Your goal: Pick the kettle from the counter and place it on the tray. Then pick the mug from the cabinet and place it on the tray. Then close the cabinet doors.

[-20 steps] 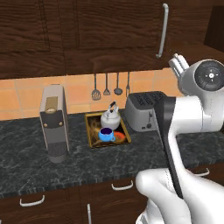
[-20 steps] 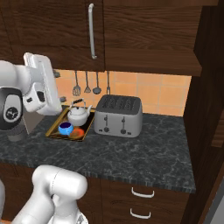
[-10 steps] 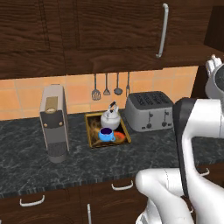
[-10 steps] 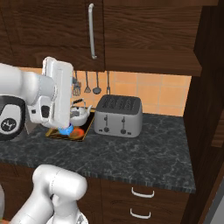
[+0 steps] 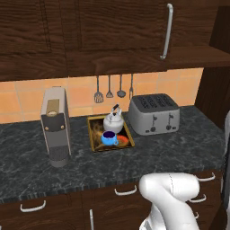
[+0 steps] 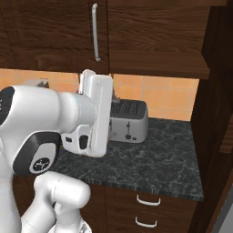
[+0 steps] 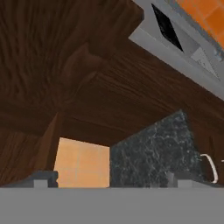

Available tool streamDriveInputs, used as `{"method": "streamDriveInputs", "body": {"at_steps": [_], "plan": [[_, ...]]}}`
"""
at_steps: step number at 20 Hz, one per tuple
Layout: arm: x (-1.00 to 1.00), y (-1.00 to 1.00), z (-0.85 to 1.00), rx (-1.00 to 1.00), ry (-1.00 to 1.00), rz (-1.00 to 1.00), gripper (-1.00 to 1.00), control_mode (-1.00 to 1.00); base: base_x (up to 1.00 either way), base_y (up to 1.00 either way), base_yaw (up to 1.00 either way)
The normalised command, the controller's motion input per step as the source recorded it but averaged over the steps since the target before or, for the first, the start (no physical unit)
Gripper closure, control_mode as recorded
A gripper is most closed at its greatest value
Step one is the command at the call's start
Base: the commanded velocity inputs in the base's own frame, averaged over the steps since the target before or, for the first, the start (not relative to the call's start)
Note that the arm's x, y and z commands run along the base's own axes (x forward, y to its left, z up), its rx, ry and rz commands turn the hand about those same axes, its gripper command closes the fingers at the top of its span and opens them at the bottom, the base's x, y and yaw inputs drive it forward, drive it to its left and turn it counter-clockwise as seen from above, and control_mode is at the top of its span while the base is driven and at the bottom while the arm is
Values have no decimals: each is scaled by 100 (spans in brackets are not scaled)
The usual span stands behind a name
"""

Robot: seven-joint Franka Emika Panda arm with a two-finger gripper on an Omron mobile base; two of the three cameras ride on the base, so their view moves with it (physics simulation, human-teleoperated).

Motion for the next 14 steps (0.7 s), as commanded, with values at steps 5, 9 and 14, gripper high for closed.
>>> {"method": "streamDriveInputs", "body": {"at_steps": [5, 9, 14], "plan": [[-41, -91, 0, 5, -1, -20, -100, -100, 0, 0, 0], [-25, -86, 7, 8, -1, -30, -100, -100, 0, 0, 0], [-13, -80, 8, 5, -7, -34, -100, -100, 0, 0, 0]]}}
